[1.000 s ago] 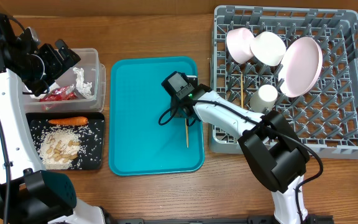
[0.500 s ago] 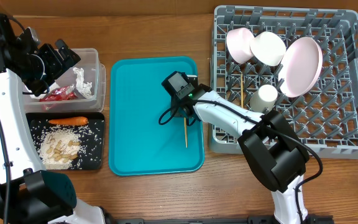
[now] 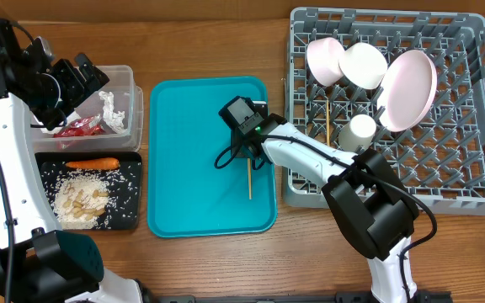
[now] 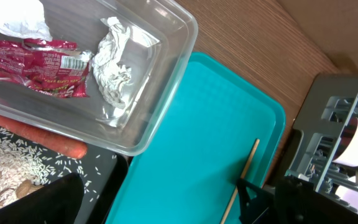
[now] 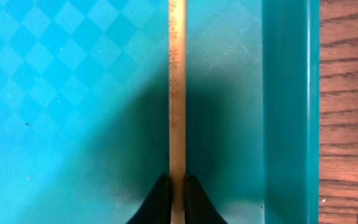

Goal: Sort waste into correct bins and load items into the dishwasher
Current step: 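Lower the right gripper onto the second chopstick and pinch it, then carry the second chopstick into the rack beside the first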

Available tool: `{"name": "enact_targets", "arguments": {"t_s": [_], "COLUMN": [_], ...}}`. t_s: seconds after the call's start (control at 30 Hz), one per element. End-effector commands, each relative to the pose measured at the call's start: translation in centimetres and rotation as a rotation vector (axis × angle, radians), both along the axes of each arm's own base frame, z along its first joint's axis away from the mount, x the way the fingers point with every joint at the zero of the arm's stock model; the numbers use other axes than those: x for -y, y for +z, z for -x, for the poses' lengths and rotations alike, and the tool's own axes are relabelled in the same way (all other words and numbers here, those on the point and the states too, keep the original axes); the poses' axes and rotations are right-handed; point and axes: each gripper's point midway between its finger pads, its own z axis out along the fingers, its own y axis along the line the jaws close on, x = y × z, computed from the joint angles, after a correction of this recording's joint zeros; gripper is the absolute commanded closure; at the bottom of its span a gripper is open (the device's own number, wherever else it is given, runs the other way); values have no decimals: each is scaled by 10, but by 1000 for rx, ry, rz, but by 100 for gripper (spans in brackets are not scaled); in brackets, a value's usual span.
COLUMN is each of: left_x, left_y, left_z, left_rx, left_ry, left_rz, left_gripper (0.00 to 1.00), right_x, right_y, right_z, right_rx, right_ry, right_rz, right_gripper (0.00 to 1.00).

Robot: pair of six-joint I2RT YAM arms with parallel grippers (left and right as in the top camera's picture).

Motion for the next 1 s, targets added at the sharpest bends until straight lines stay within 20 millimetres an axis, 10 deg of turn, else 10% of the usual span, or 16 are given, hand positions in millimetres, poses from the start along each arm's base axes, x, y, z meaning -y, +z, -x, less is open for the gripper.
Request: {"name": "enact_targets", "arguments": {"t_s": [0.0,0.33,0.97], "left_x": [0,0,0], "left_y": [15,15,15], "left_z": [0,0,0], "left_rx": [35,35,36], "left_ry": [12,12,12], "left_rz": [-13,-13,-14], "left_gripper": [0,0,0], "right_x": [4,1,-5], "right_y": [-18,-12,119], "right_z": [5,2,-8], "right_rx": [-39,-26,193], "right_ry": [0,1,141], "right_rz": [17,7,-77], "right_gripper": [96,96,96]}}
